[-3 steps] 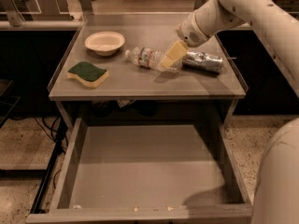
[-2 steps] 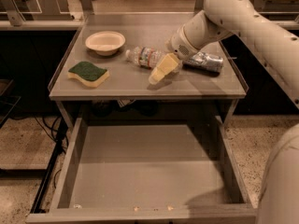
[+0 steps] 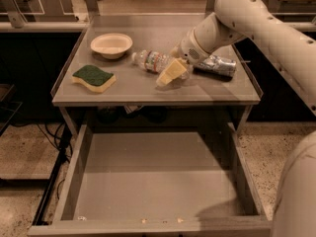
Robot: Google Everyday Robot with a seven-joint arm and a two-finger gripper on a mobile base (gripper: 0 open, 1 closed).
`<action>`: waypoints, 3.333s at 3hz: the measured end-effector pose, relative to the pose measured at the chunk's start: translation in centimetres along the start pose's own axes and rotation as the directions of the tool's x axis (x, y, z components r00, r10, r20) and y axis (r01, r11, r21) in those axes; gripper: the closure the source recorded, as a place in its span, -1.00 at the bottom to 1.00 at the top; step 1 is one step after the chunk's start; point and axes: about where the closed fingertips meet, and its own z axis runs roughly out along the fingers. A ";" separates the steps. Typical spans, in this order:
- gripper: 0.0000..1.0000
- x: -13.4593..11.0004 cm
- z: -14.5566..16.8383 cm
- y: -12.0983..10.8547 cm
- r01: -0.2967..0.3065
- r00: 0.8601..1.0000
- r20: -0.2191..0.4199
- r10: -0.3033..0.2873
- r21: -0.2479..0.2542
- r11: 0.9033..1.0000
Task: Place water bottle into top drawer
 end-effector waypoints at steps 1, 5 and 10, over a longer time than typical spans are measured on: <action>0.00 0.0 0.0 0.0 0.000 1.000 0.000 0.000 0.000 1.000; 1.00 0.2 -1.0 0.2 -0.022 1.000 -0.020 0.022 -0.002 1.000; 1.00 2.9 -9.2 11.6 0.029 0.997 0.064 -0.038 0.123 0.992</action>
Offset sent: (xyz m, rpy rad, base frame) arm 0.0000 0.0000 0.0000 0.0000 0.0000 0.0000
